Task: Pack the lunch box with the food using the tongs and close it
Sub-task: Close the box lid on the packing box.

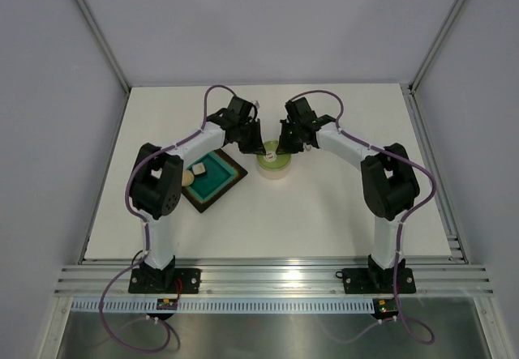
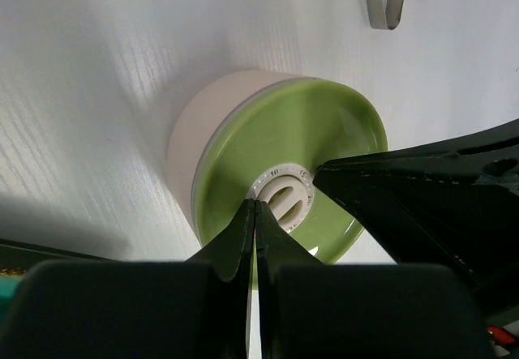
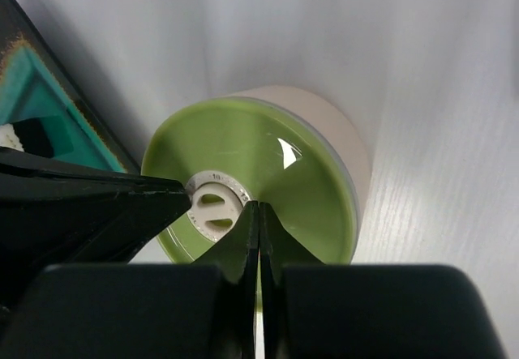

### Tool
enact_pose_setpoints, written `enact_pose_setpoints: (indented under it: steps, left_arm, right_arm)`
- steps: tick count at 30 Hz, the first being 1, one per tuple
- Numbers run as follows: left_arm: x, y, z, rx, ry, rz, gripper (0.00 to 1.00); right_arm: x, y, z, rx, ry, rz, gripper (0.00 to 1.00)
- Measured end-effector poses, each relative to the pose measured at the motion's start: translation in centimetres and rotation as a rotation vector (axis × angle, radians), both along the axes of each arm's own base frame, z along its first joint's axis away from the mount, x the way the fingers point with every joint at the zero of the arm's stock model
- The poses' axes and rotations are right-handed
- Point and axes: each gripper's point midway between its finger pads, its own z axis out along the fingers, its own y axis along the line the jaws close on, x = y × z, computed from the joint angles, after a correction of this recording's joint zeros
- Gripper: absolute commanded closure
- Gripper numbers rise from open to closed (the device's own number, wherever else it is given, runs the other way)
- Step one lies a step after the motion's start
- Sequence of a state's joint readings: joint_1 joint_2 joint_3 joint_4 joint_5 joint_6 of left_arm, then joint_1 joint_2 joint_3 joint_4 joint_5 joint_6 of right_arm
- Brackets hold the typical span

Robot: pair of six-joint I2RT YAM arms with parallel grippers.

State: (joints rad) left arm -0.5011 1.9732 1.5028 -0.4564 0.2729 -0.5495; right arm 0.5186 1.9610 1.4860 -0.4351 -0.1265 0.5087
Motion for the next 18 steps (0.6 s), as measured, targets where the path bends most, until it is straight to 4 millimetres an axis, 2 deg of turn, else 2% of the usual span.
enact_pose_setpoints:
  steps: [5, 9, 12, 14, 18]
  left_arm:
    - [-0.7, 0.6, 0.5, 0.021, 0.009, -0.001, 1.00]
    - [-1.0, 1.0, 3.2, 0.012, -0.033, -0.003, 1.00]
    - [-1.1, 1.0, 5.5, -0.014, -0.081, -0.003, 1.00]
    - [-1.0, 1.0, 6.3, -0.024, -0.100, -0.003, 1.00]
    - [-1.3, 1.1, 5.4, -0.019, -0.089, -0.002, 1.00]
  right_arm:
    - [-0.4, -0.8, 1.3, -0.022, -0.013, -0.015, 1.00]
    - [-0.4, -1.0, 4.1, -0.001, -0.067, -0.019, 1.00]
    - [-0.4, -1.0, 5.3, 0.012, -0.091, -0.018, 1.00]
    - [-0.4, -1.0, 5.0, 0.014, -0.093, -0.018, 1.00]
    - [-1.3, -1.5, 1.7, -0.024, -0.028, -0.014, 1.00]
